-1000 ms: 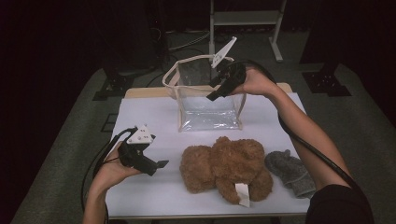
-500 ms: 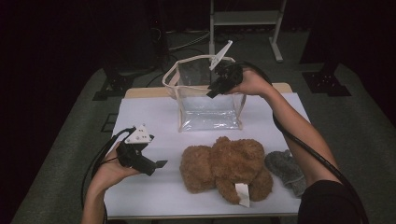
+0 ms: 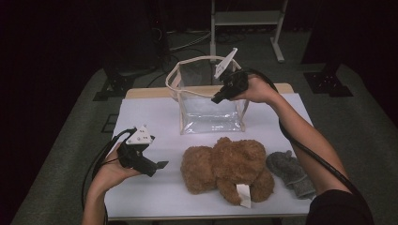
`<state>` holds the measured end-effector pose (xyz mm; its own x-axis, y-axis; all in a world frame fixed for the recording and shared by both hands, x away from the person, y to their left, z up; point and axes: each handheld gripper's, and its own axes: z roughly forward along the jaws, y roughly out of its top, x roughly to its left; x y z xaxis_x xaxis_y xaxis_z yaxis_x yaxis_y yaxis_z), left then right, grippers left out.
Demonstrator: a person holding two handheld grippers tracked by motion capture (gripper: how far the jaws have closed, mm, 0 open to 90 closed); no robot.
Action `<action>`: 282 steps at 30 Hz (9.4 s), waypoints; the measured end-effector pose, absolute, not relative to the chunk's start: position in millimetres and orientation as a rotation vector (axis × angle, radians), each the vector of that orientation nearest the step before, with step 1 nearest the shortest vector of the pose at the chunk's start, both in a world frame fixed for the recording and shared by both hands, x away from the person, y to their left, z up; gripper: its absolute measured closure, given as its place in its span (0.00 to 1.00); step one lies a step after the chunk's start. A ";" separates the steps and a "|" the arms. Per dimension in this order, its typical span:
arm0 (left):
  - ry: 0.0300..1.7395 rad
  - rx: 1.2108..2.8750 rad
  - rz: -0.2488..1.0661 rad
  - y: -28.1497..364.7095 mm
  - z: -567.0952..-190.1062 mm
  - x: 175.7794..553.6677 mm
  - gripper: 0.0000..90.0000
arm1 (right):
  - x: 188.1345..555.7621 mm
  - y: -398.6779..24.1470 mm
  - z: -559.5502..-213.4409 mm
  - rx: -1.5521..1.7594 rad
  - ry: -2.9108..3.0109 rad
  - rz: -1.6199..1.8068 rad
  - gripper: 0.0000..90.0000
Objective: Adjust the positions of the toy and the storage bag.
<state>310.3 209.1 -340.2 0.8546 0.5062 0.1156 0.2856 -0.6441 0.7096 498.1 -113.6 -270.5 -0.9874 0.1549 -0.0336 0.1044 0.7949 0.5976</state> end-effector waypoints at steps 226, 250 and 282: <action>0.681 2.290 0.308 240.2 -359.7 320.1 0.03 | 494.4 -62.3 -126.9 0.115 2.839 0.990 0.66; 0.676 2.302 0.298 238.0 -361.8 319.0 0.03 | 533.0 -114.5 -176.6 0.392 2.825 0.978 0.66; 0.677 2.319 0.288 236.6 -364.7 317.3 0.03 | 515.8 -114.8 -246.8 0.374 2.944 0.844 0.65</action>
